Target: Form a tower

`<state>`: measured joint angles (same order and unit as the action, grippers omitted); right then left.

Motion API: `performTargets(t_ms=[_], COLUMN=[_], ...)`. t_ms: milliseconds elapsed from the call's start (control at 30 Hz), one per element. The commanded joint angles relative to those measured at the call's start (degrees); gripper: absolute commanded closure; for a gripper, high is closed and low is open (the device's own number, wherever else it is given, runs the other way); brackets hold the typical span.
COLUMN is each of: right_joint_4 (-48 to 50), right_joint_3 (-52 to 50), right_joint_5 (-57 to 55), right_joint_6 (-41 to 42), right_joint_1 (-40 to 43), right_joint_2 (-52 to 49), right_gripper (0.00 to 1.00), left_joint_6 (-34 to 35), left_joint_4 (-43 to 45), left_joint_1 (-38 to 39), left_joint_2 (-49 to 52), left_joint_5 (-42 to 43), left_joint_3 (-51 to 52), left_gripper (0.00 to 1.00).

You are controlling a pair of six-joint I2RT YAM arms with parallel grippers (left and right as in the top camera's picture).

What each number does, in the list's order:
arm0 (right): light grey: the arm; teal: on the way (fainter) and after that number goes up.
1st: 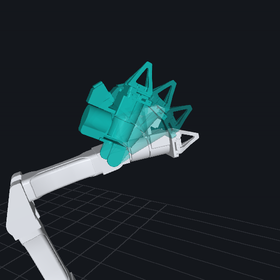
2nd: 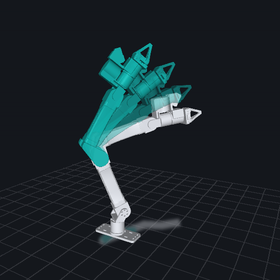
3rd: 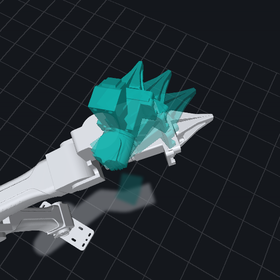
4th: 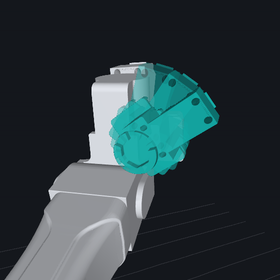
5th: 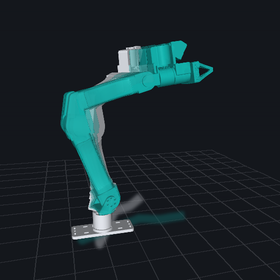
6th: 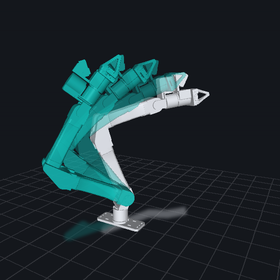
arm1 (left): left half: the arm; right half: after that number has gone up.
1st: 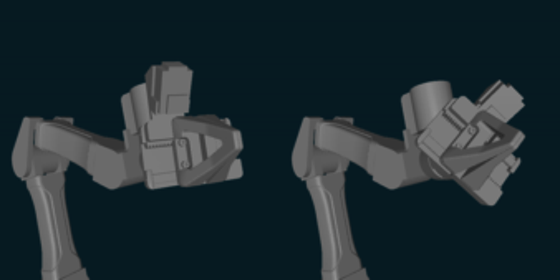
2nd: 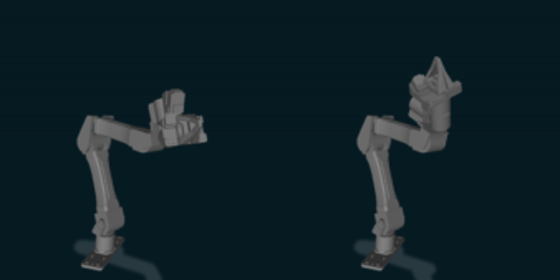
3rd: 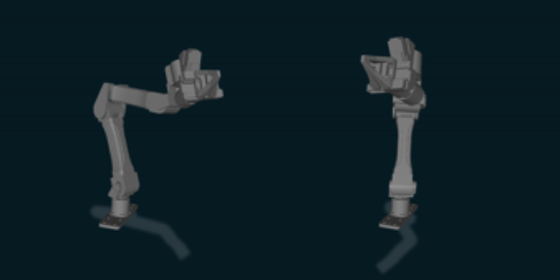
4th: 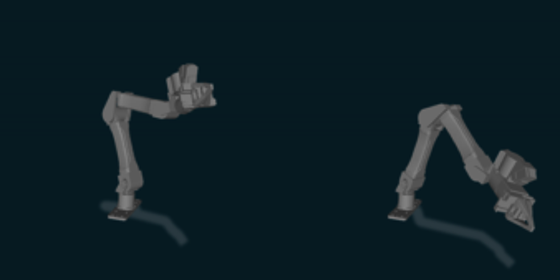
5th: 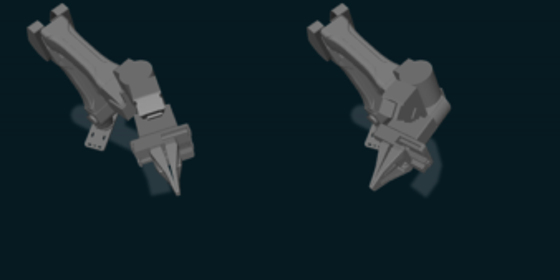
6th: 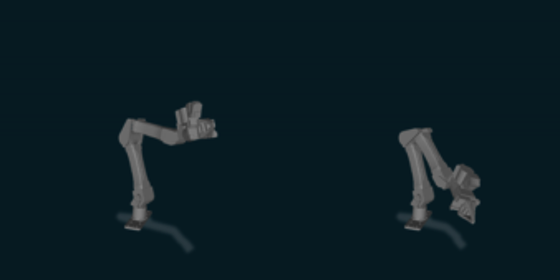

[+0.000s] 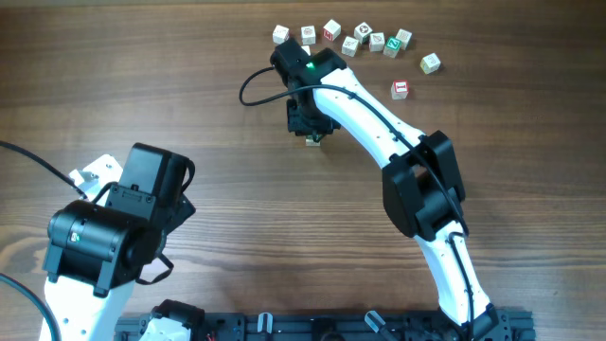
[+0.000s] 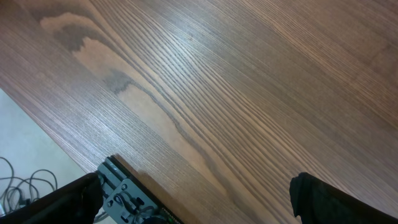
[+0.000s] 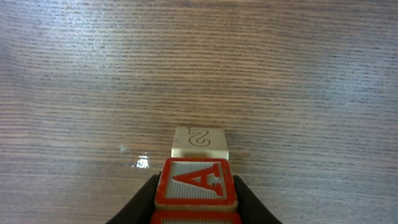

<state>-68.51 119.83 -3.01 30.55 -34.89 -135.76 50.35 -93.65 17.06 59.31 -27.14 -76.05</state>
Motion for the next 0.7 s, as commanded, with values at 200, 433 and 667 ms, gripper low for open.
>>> performTargets(t_ms=[200,433,667], right_joint_4=[1.6,4.94,6.08], right_joint_3=[-0.92,-6.27,-6.27], right_joint_5=[-0.37,0.31,0.31], right_joint_6=[0.04,0.94,0.5], right_joint_1=[-0.46,-0.46,-0.44], right_joint_2=[4.0,4.0,4.0], right_gripper=[0.95,0.95,0.95], left_joint_6=[1.11,1.11,1.11], left_joint_4=[-0.02,-0.02,-0.02], left_joint_1=[-0.31,-0.31,-0.31], left_joint_2=[-0.22,-0.22,-0.22], left_joint_5=[-0.13,-0.13,-0.13], left_joint_3=[-0.02,-0.02,-0.02], left_gripper=[0.0,0.0,0.0])
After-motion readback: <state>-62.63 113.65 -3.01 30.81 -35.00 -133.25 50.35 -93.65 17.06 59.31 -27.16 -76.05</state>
